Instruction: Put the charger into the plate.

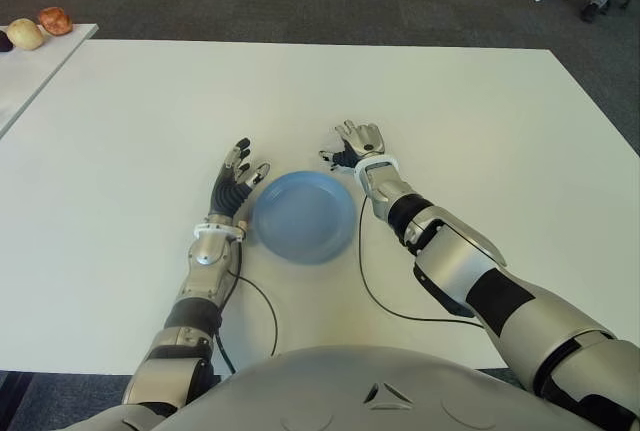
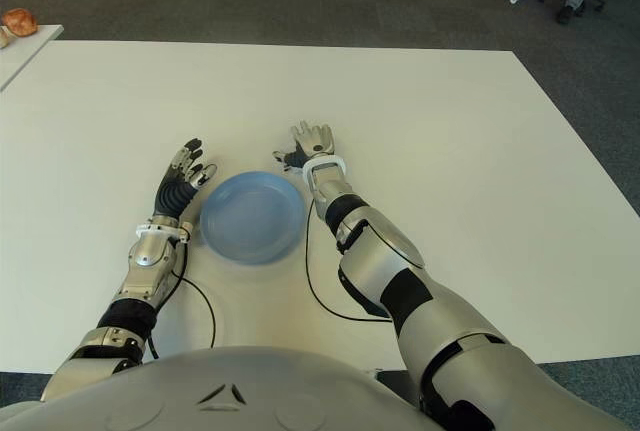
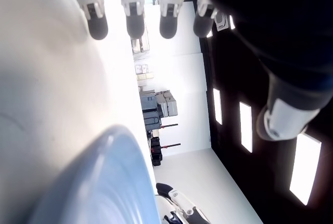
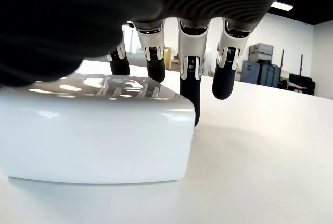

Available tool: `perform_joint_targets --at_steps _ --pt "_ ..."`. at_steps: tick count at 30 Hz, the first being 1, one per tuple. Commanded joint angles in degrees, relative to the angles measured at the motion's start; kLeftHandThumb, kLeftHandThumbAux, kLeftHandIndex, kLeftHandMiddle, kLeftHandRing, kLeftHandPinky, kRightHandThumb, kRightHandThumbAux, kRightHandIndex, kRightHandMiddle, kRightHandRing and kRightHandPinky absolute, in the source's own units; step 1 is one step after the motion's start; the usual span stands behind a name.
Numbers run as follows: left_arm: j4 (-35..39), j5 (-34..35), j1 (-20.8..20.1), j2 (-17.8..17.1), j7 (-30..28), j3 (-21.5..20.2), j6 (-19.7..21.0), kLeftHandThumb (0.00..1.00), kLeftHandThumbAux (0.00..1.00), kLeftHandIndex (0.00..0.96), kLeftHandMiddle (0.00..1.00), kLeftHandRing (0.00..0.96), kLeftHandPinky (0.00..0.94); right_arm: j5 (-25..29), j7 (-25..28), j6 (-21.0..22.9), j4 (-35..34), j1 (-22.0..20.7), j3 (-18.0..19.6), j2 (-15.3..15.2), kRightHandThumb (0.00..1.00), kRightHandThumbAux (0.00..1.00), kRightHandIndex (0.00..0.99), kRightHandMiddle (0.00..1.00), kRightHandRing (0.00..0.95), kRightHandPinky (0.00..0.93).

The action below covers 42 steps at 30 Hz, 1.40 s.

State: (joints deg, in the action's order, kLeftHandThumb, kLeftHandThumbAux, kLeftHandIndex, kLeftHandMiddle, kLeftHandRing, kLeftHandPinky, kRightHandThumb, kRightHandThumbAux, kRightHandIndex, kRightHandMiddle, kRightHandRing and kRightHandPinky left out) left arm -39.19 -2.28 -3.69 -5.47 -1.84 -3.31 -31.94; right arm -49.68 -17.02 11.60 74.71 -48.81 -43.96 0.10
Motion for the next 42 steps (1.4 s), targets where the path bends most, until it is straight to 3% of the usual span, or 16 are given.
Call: perform_joint_targets --at_steps 1,42 --pt "-2.9 -0.4 4.2 0.9 0.0 0.8 3.9 0.0 0.537 0.0 0.02 0.019 0.03 0.2 2.5 0.1 1.6 3.8 -0.3 0.0 0.492 0.065 0.0 0.06 0.122 0.223" --pt "-1.5 -0.6 5.4 0.4 -0.3 1.1 2.5 0.0 0.515 0.0 0.028 0.022 0.024 -1.1 2.7 -0.6 1.1 5.1 -1.7 -0.1 0.453 0.072 0.0 0.07 0.122 0.208"
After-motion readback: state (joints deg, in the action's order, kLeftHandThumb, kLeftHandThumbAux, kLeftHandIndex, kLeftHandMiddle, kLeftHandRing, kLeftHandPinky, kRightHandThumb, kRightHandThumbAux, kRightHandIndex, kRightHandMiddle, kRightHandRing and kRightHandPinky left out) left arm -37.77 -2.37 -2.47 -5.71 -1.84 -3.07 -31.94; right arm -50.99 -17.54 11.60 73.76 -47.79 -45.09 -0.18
